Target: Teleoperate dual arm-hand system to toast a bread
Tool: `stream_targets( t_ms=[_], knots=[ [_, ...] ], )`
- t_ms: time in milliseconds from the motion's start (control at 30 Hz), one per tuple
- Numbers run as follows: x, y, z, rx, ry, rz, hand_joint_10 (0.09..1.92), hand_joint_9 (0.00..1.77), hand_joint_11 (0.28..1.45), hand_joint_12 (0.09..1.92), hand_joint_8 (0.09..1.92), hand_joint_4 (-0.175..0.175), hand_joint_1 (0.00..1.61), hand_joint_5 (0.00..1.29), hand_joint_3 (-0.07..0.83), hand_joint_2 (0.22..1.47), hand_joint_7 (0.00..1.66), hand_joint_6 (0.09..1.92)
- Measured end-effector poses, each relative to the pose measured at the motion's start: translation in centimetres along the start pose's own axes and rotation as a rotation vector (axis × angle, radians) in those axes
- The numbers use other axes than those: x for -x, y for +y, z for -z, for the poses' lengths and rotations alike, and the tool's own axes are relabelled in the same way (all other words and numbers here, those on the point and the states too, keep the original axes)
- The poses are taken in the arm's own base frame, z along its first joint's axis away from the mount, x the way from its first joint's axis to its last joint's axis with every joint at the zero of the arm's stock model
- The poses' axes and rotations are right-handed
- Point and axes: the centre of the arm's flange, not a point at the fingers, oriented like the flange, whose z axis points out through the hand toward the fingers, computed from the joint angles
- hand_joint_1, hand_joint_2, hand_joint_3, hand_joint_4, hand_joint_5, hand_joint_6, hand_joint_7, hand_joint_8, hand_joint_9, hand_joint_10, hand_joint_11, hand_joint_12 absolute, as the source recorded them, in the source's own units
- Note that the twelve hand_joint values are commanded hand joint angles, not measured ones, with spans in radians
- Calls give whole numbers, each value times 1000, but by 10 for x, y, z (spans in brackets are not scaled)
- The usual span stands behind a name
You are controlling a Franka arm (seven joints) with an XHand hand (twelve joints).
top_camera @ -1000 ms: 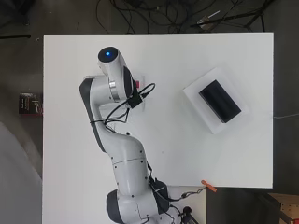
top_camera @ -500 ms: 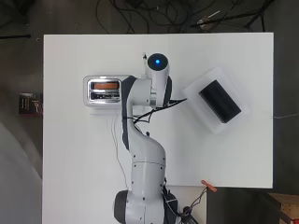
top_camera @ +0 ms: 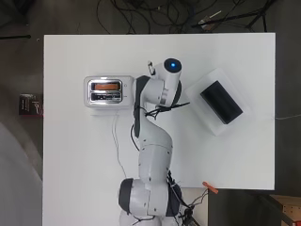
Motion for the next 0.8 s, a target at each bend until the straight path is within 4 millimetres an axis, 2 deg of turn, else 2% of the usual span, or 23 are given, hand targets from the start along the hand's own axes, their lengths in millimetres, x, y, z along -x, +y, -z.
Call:
stream_targets(
  t_ms=[100,167,200,267,300,367,400,467,500,533,567,633,700,800],
  knots=[
    [2,3,-12,-39,16,-4,1920,1211,728,1825,1920,-66,196,206,6,1043,927,87],
    [4,4,-25,-69,15,-2,1920,1193,707,1794,1920,-57,387,225,13,1125,906,87],
    [4,5,-31,-83,11,-6,1920,1185,696,1784,1920,-53,423,233,12,1144,896,87],
    [5,9,-44,-109,-2,-9,1920,1102,640,1703,1920,-47,373,238,4,1146,818,87],
    [4,11,-51,-119,-18,-10,1897,1012,589,1575,1858,-44,320,235,0,1132,750,87],
    [2,12,-63,-115,-72,-23,1692,865,550,1209,1491,-38,237,224,-3,1093,676,87],
    [2,13,-68,-103,-114,-34,1487,844,555,1019,1227,-36,214,217,-3,1076,690,87],
    [4,14,-74,-90,-163,-40,771,851,596,450,525,-21,91,218,1,1095,739,87],
    [4,14,-76,-86,-166,-45,458,837,594,246,282,-11,48,216,1,1101,716,87],
    [4,14,-76,-82,-159,-56,257,804,577,125,142,-2,23,209,-1,1099,672,87],
    [2,12,-72,-77,-144,-69,133,754,550,87,87,4,10,199,-5,1091,617,87],
    [-3,8,-53,-63,-111,-79,87,647,499,87,87,14,1,194,-7,1082,514,87],
    [-4,2,-16,-19,-85,-84,87,888,589,87,87,-14,0,217,-2,1090,644,87],
    [-5,-19,50,79,-35,-54,87,724,531,87,87,-27,0,237,-7,1070,566,87]
  ],
)
